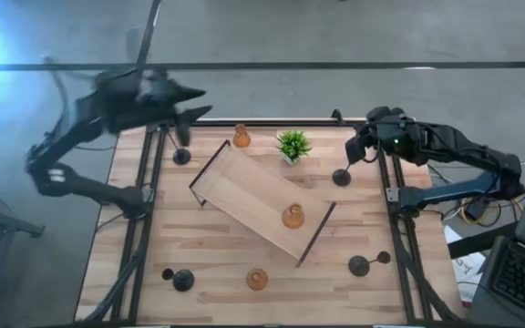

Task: Pick & Place candle stick holders
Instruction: Put the orange candle holder on the shelf

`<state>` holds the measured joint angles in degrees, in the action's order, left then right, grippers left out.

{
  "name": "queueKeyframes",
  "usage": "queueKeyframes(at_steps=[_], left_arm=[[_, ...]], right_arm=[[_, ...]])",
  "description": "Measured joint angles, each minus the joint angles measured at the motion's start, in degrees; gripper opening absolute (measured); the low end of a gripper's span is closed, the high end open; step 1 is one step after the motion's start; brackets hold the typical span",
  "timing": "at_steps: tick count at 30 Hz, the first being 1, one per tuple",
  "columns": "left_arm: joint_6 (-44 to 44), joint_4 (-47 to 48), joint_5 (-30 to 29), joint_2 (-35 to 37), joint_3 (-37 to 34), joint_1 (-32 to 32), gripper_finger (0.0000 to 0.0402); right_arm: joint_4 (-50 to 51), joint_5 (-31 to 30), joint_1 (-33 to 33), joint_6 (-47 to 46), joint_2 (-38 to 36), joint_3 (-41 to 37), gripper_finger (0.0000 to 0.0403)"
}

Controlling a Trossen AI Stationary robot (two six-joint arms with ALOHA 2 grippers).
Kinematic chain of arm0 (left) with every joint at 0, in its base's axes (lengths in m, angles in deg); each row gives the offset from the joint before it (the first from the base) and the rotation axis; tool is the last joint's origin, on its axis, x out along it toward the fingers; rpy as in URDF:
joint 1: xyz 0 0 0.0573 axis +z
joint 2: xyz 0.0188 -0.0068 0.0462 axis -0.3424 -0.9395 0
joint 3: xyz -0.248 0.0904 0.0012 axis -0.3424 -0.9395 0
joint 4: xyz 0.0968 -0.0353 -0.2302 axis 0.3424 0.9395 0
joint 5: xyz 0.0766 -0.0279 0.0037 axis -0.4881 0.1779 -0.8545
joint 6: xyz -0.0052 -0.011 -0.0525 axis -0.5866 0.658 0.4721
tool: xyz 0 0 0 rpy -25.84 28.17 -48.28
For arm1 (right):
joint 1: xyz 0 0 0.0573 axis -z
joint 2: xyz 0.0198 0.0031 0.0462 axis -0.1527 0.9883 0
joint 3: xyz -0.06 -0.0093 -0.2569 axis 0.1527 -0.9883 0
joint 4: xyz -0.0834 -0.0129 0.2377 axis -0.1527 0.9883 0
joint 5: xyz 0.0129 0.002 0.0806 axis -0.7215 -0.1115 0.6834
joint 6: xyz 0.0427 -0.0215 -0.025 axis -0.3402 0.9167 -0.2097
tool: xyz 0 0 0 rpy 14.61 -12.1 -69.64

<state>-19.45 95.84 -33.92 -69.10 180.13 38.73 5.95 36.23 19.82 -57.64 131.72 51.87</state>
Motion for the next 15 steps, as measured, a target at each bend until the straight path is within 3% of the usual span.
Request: queueKeyframes(at_steps=[8,15], left_arm=[[-0.8,11.63,6.03,-15.38,14.84,12.22,0.0195],[-1.29,18.33,6.75,-26.5,23.11,16.66,0.0195]], right_arm=[[0.9,-2.12,3.94,0.52,-0.67,-0.69,0.0008],[2.36,-2.13,5.95,0.68,-1.42,-0.7,0.0008]])
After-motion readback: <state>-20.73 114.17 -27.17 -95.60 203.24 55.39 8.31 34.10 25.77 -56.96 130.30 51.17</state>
